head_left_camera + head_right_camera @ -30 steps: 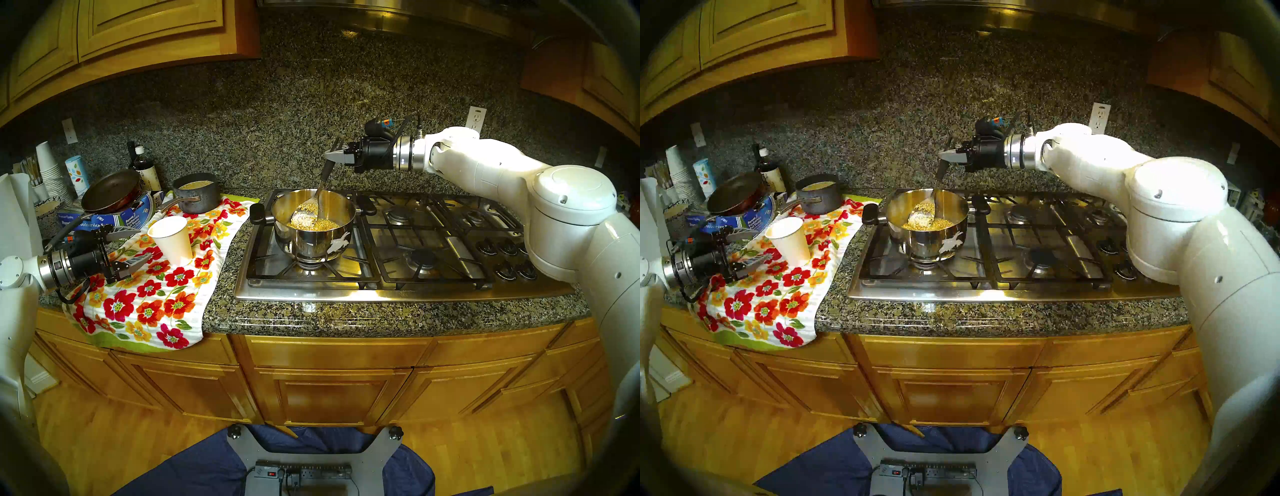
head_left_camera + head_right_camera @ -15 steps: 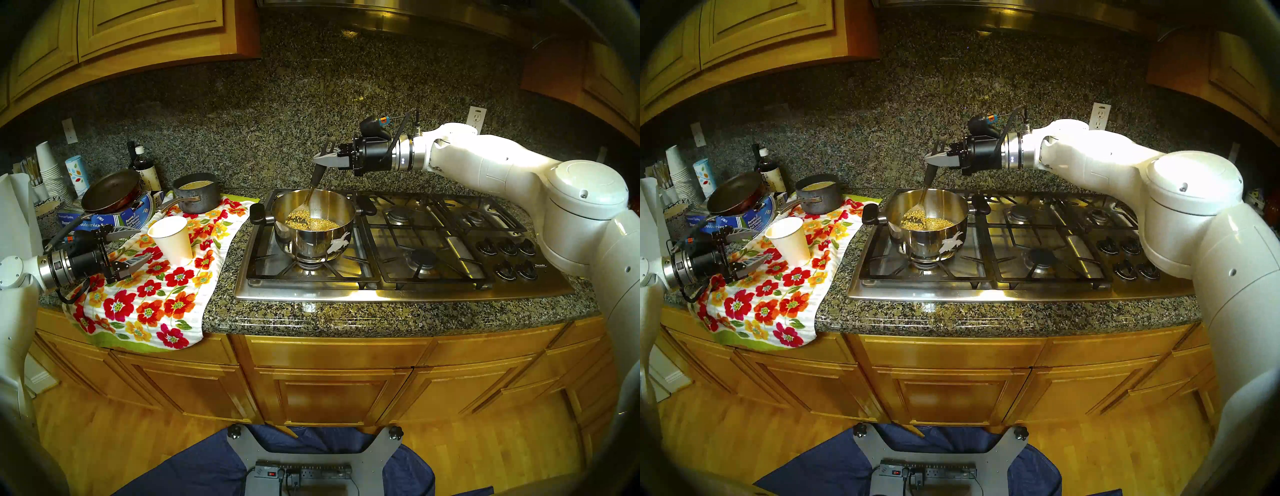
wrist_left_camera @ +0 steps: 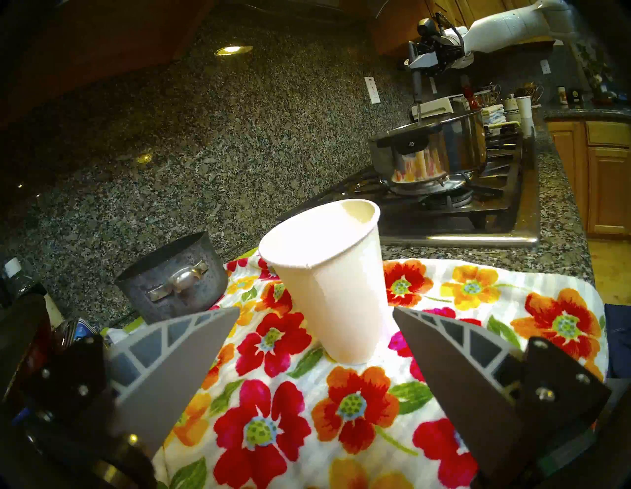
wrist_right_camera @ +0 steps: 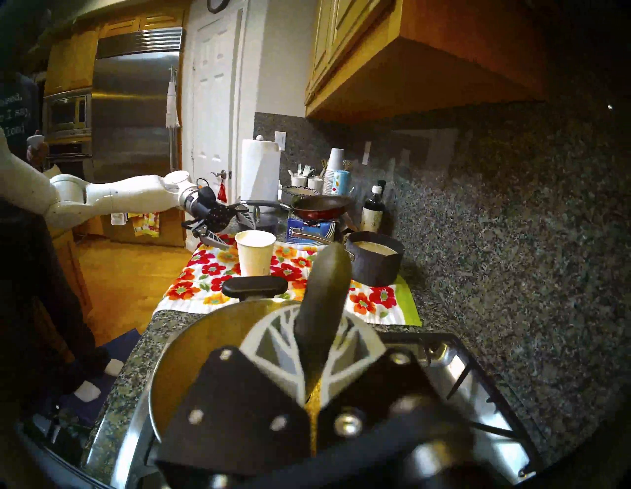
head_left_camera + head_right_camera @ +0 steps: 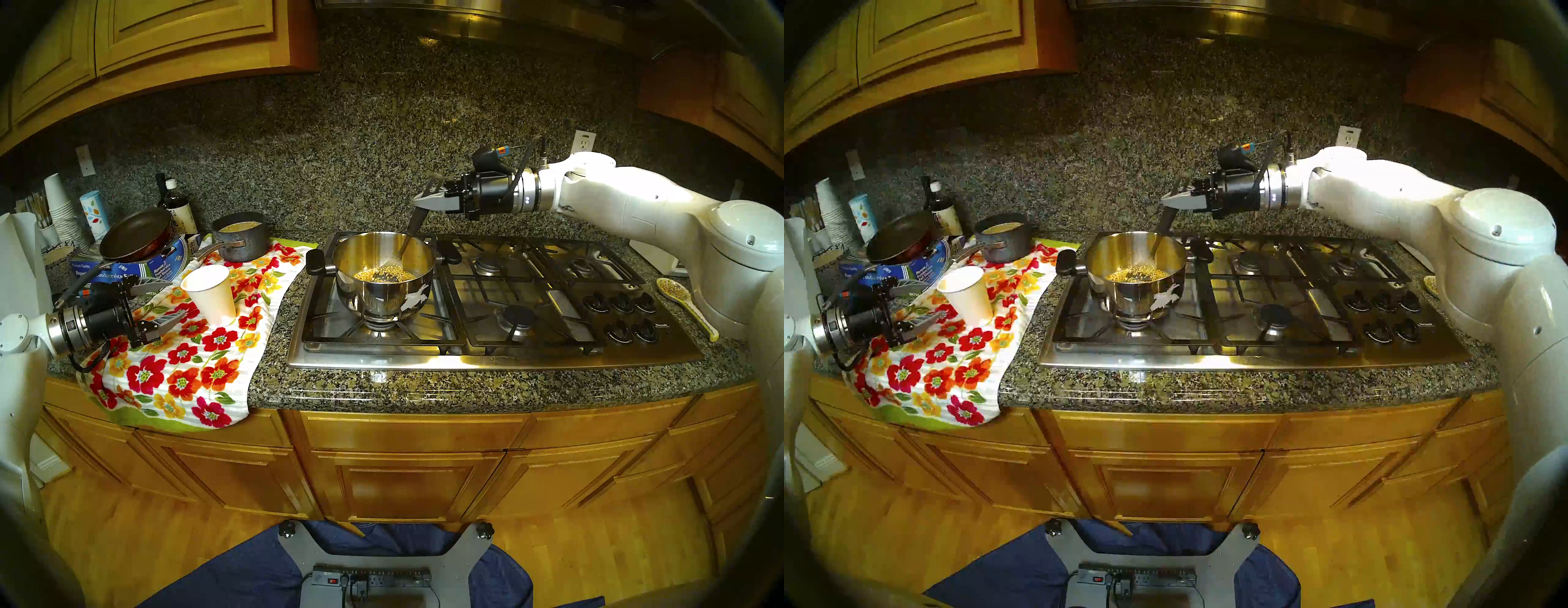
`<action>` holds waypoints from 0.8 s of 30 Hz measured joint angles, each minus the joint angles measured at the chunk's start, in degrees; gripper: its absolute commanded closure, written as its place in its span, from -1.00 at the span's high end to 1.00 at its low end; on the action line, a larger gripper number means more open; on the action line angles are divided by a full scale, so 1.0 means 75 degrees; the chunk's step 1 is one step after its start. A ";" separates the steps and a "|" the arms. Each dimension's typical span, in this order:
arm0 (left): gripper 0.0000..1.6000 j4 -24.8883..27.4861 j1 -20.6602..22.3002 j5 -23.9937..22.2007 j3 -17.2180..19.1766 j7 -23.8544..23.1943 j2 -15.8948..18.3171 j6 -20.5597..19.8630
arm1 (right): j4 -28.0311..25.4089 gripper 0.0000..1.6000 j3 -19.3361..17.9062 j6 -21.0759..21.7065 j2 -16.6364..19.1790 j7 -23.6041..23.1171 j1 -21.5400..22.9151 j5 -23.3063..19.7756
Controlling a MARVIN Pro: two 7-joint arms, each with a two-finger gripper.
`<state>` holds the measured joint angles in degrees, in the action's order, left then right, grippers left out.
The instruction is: Pour oats into pot and stir with a spoon
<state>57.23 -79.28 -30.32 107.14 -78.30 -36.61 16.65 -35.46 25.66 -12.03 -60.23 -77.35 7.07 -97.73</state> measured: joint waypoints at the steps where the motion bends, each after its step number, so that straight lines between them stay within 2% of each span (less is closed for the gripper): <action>1: 1.00 0.0000 0.0000 -0.0001 0.0000 0.0000 0.0000 0.0000 | -0.0020 -1.00 0.0032 0.0005 0.0056 0.0021 0.0014 0.0041; 5: 1.00 0.0000 0.0000 -0.0004 0.0000 -0.0002 0.0000 0.0000 | -0.0020 -1.00 0.0132 0.0010 0.0192 0.0171 0.0040 0.0183; 11: 1.00 0.0001 0.0000 -0.0005 0.0001 -0.0005 0.0000 -0.0003 | 0.0405 -1.00 0.0167 -0.0027 0.0115 0.0338 0.0014 0.0311; 24: 1.00 0.0002 0.0000 -0.0004 0.0002 -0.0006 0.0000 -0.0004 | 0.1795 -1.00 0.0094 -0.0108 -0.0709 0.0567 -0.0224 0.0375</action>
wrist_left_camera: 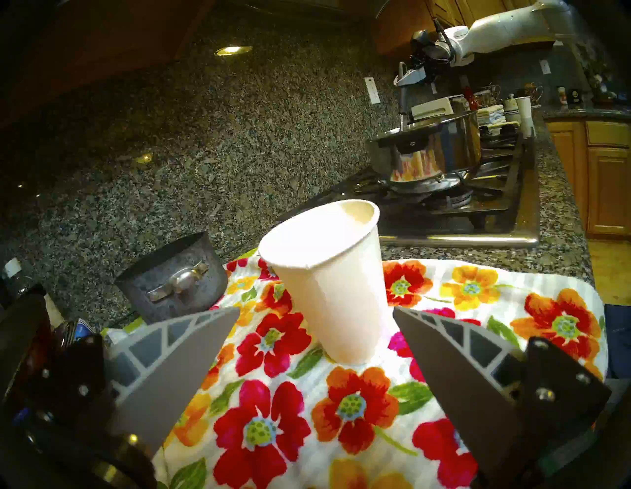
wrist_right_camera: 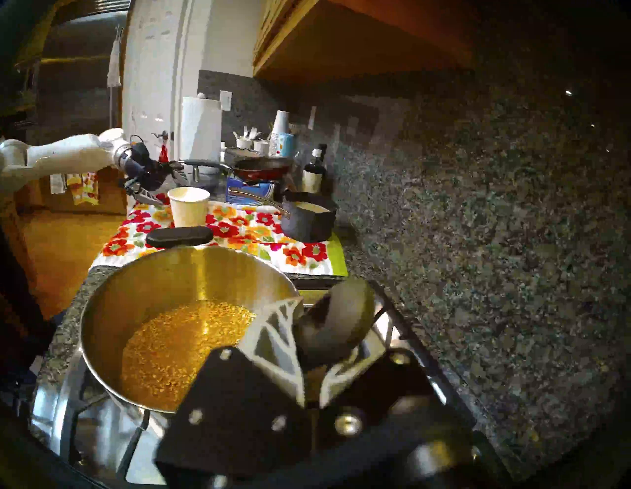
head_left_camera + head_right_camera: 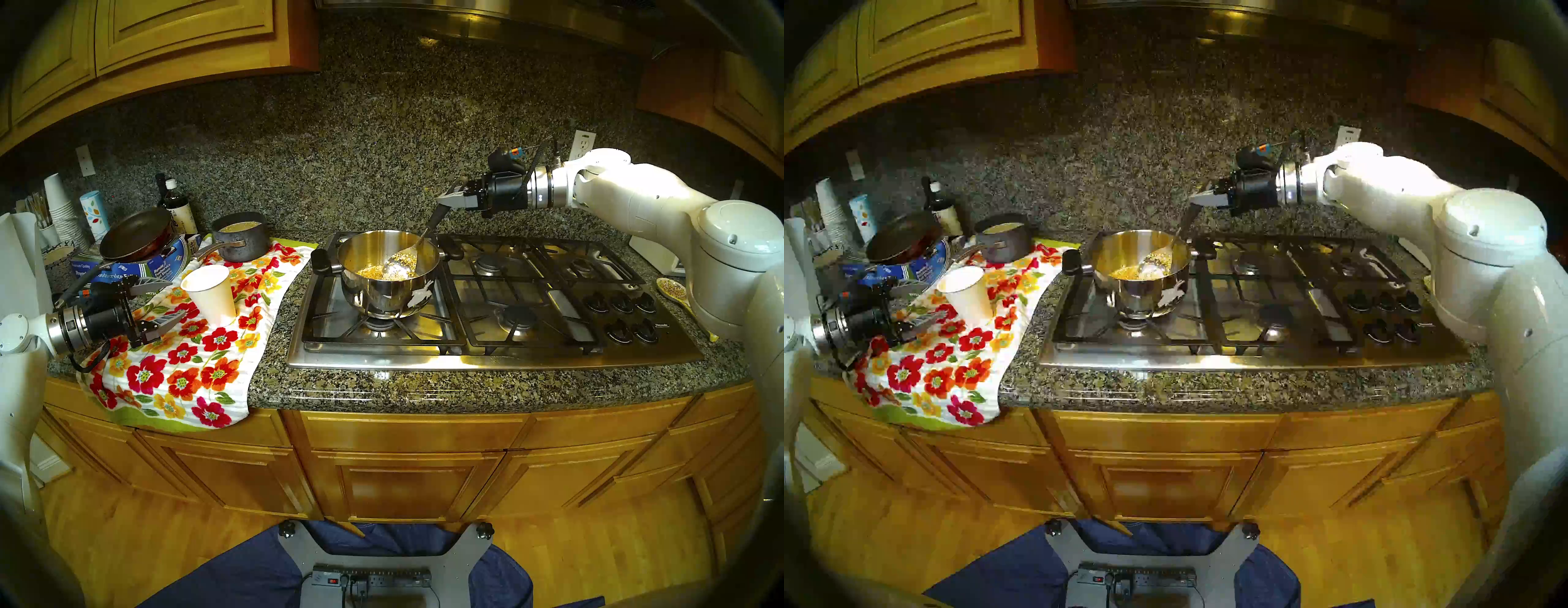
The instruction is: Pour oats into pot and stir with a spoon
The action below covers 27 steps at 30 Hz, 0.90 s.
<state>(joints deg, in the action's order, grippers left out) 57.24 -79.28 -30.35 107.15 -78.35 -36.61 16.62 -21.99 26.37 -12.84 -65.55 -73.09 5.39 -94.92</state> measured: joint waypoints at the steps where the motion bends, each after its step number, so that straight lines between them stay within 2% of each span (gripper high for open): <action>1: 1.00 0.0000 0.0000 0.0000 0.0000 0.0000 0.0000 0.0000 | 0.0067 -1.00 -0.0011 0.0000 -0.0062 0.0025 -0.0014 -0.0010; 14: 1.00 -0.0001 0.0000 0.0003 0.0000 0.0002 0.0000 0.0000 | 0.0576 -1.00 -0.0287 0.0056 -0.0906 0.0210 -0.0139 -0.0193; 20: 1.00 -0.0001 0.0000 0.0000 0.0000 0.0001 0.0000 0.0000 | 0.0475 -1.00 -0.0446 0.0134 -0.1012 -0.0312 -0.0135 -0.0298; 27: 1.00 0.0000 -0.0001 0.0000 0.0000 0.0000 0.0000 -0.0001 | -0.0001 -1.00 -0.0526 0.0240 -0.0812 -0.0970 -0.0060 -0.0332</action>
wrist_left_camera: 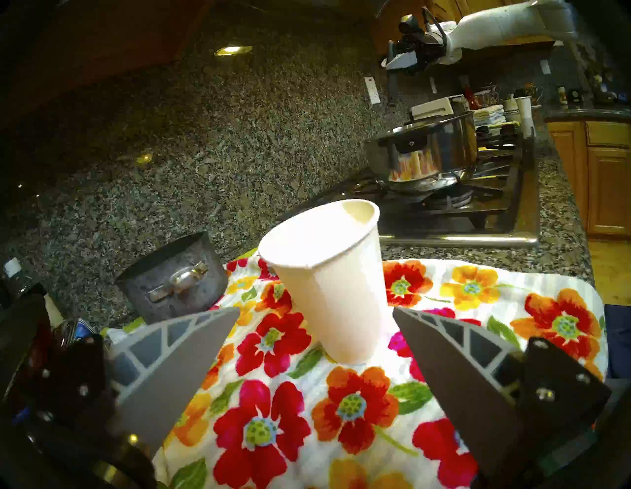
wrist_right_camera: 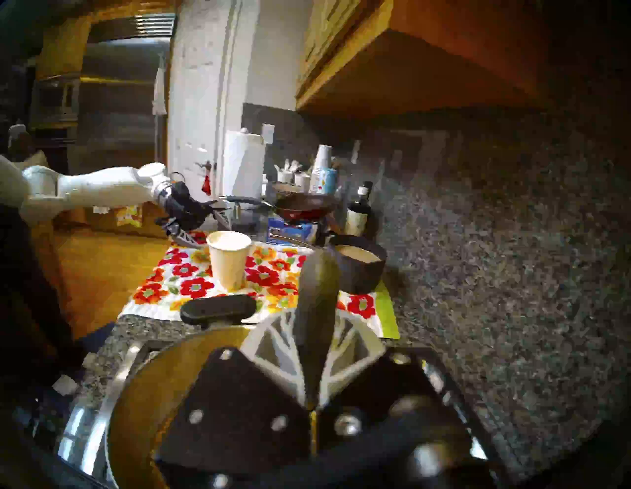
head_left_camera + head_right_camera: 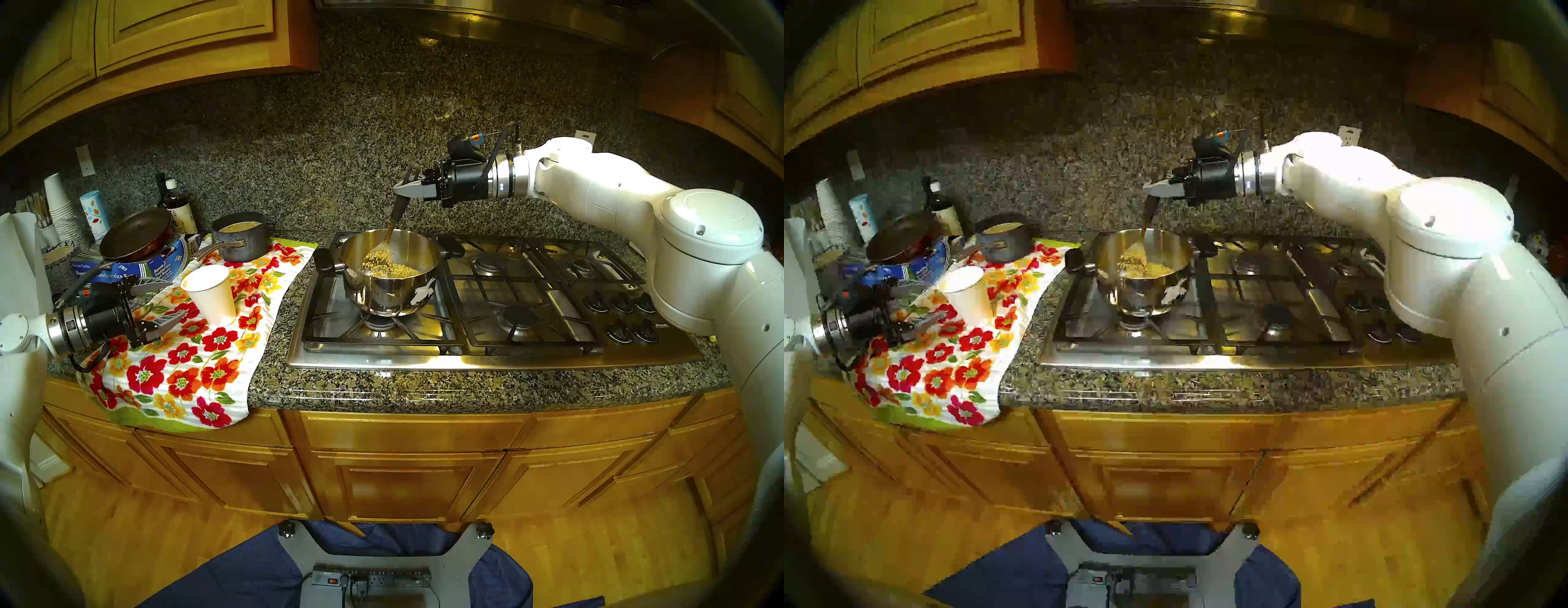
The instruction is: Pour oats into pot and stir with a spoon
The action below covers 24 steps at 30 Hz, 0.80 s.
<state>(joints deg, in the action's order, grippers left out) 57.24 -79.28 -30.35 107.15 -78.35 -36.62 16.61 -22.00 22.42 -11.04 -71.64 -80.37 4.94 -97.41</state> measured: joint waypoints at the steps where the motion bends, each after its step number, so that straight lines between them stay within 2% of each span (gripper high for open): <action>1: 1.00 0.0000 0.0000 0.0000 0.0000 0.0000 0.0000 0.0000 | -0.0068 -1.00 -0.0003 0.0014 0.0051 -0.0072 0.0020 0.0000; 15: 1.00 0.0000 0.0000 0.0002 0.0000 0.0002 0.0000 0.0002 | -0.0680 -1.00 0.0140 0.0163 0.0931 -0.0581 0.0274 0.0160; 24: 1.00 0.0000 0.0000 0.0000 0.0000 0.0001 0.0000 -0.0001 | -0.0542 -1.00 0.0259 0.0165 0.1145 -0.0486 0.0350 0.0361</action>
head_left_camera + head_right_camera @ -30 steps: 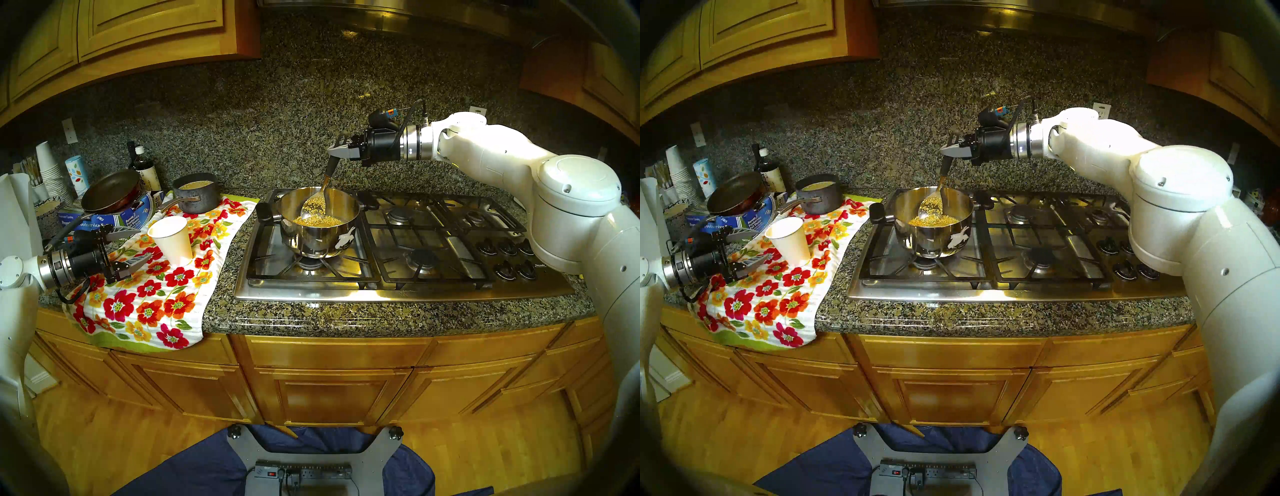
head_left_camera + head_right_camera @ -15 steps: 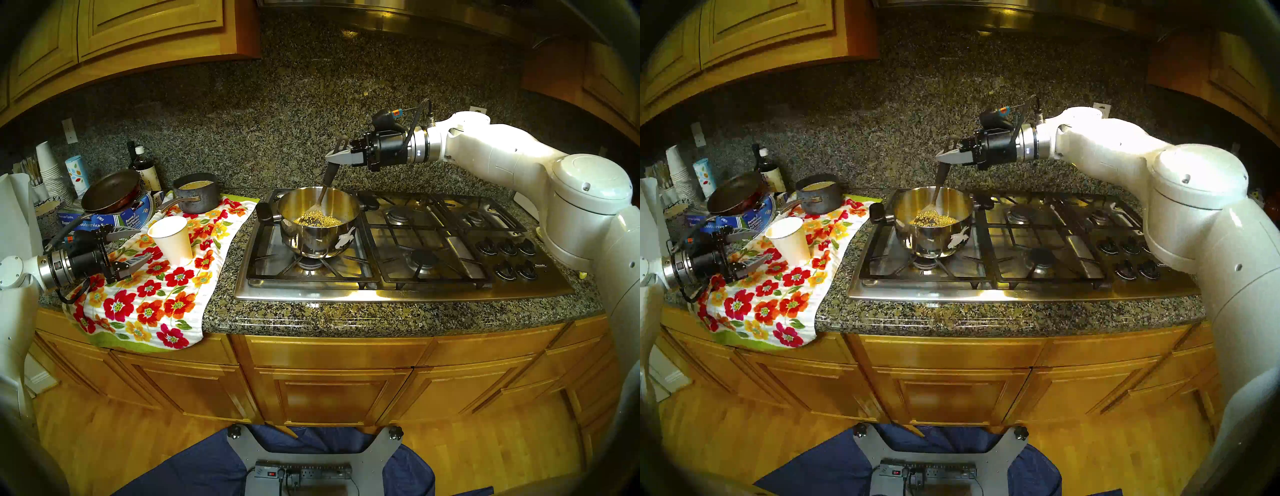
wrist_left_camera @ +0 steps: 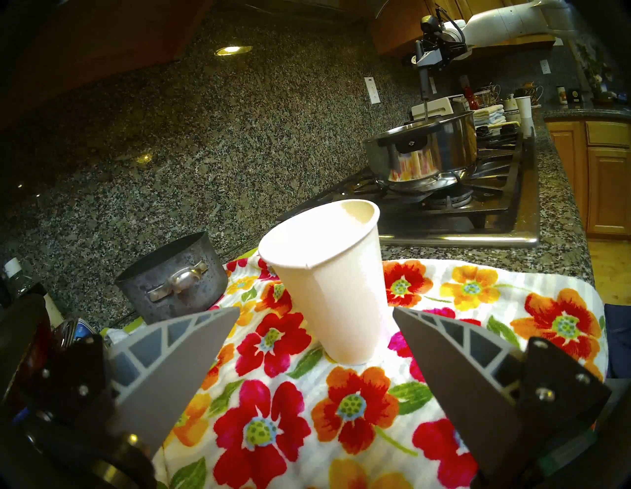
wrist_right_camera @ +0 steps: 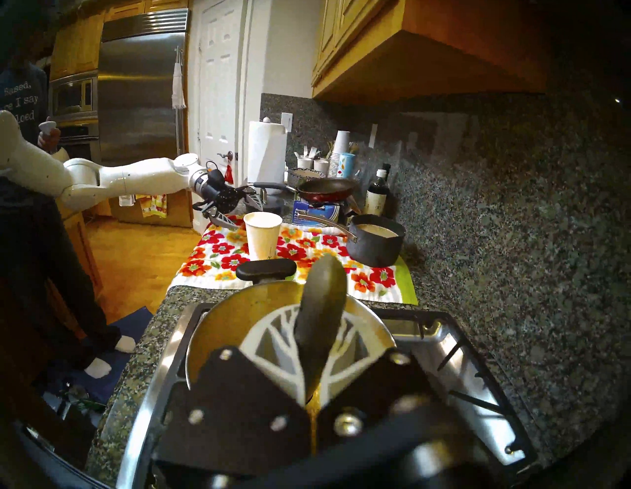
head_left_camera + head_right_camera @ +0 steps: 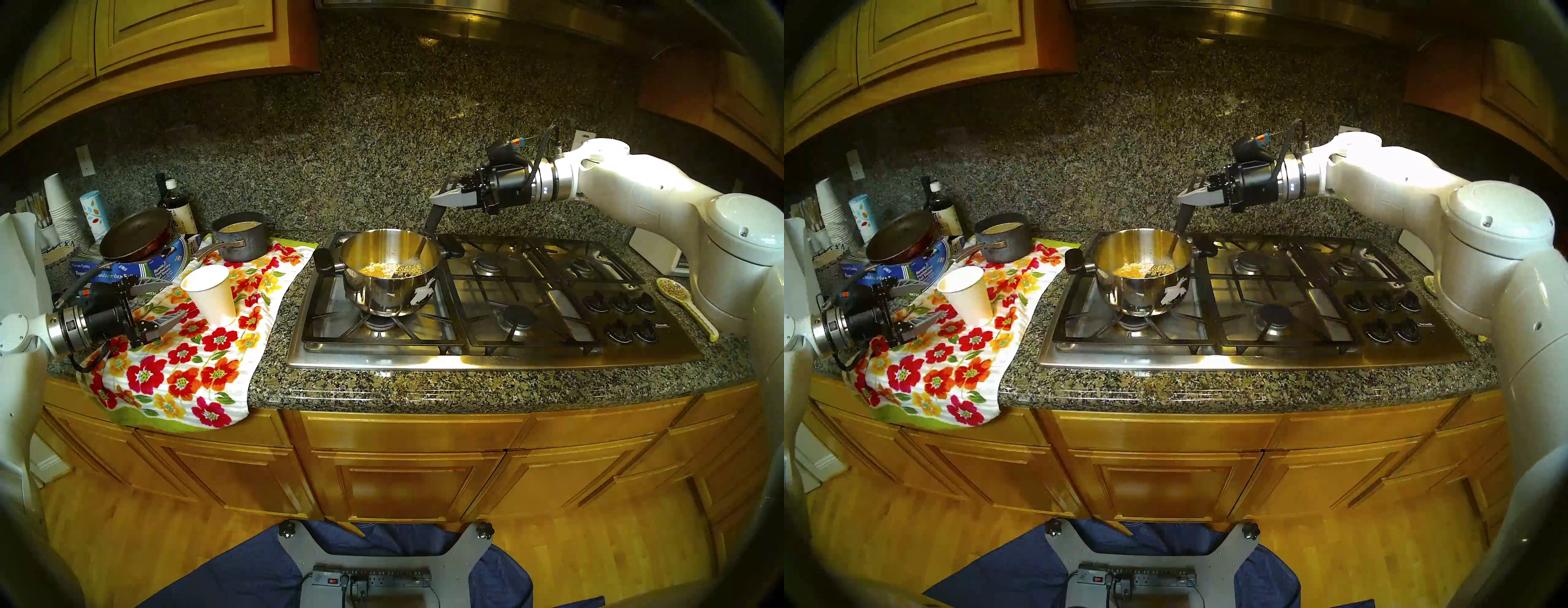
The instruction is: Pour oats into pot and stir with a spoon
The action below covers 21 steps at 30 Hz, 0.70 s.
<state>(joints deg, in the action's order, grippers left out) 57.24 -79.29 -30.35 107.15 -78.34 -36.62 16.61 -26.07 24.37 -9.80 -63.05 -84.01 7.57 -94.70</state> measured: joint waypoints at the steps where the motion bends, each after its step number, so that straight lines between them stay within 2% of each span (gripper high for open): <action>1: 1.00 0.0000 0.0000 0.0000 0.0000 0.0000 0.0000 0.0000 | 0.0060 -1.00 0.0006 -0.0004 -0.0003 0.0034 0.0000 0.0023; 11: 1.00 0.0001 0.0000 0.0000 0.0000 -0.0001 0.0000 0.0000 | 0.0991 -1.00 0.0001 -0.0114 -0.0502 0.0528 -0.0062 0.0153; 21: 1.00 0.0001 0.0000 0.0003 0.0000 0.0001 0.0000 0.0001 | 0.1441 -1.00 -0.0082 -0.0151 -0.1182 0.0980 -0.0194 0.0133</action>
<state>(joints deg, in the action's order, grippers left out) 57.25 -79.29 -30.33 107.15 -78.34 -36.62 16.61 -15.26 23.75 -10.94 -71.92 -76.66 6.11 -93.70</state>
